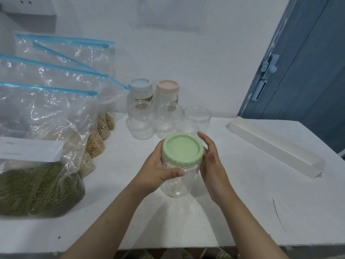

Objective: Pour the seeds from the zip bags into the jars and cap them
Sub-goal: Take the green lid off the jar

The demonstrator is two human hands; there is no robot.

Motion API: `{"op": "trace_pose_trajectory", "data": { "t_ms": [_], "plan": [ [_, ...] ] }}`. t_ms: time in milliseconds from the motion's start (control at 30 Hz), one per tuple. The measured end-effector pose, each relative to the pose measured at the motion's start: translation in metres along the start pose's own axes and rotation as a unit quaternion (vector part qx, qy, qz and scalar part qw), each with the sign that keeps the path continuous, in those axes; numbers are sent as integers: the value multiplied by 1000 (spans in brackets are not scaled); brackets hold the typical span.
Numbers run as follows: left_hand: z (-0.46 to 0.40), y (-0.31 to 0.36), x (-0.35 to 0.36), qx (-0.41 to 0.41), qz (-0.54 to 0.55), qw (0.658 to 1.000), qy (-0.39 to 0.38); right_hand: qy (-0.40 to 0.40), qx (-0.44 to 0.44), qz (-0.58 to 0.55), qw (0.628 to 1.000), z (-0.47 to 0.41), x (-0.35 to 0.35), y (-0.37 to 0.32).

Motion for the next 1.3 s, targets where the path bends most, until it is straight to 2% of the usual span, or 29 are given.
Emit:
{"op": "trace_pose_trajectory", "data": {
  "t_ms": [167, 300, 400, 600, 700, 833, 1000, 1133, 1300],
  "plan": [
    [0, -1, 0, -1, 7, 1000, 2, -4, -48, 63, 997, 4, 4, -8],
    [-1, -1, -1, -1, 3, 1000, 1, 5, 5, 5, 1000, 2, -5, 4],
    [0, -2, -1, 0, 2, 1000, 2, 5, -2, 17, 1000, 2, -2, -1],
    [-1, -1, -1, -5, 7, 1000, -10, -65, -73, 78, 992, 3, 2, -16],
    [-1, 0, -2, -12, 4, 1000, -17, -90, -81, 101, 988, -2, -5, -21],
    [-2, 0, -3, -16, -7, 999, -30, -94, -104, 123, 983, -9, -15, -29],
    [-2, 1, -5, -16, -11, 999, -36, -96, -94, 63, 989, -7, -14, -26],
    [-4, 0, -5, -24, 2, 999, -33, -101, -108, 69, 987, -6, -15, -31],
    [-3, -3, -5, -27, -1, 999, -27, -69, -117, 90, 987, -4, -23, -29]
  ]
}}
Point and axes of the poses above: each hand's wrist, its own z-axis away from the middle knuckle, its own x-axis out of the palm, y = z × x, the point moved 7 cm from there along -z, towards the middle knuckle, and after that the axes turned 15 degrees about z, right-handed, at the moved point
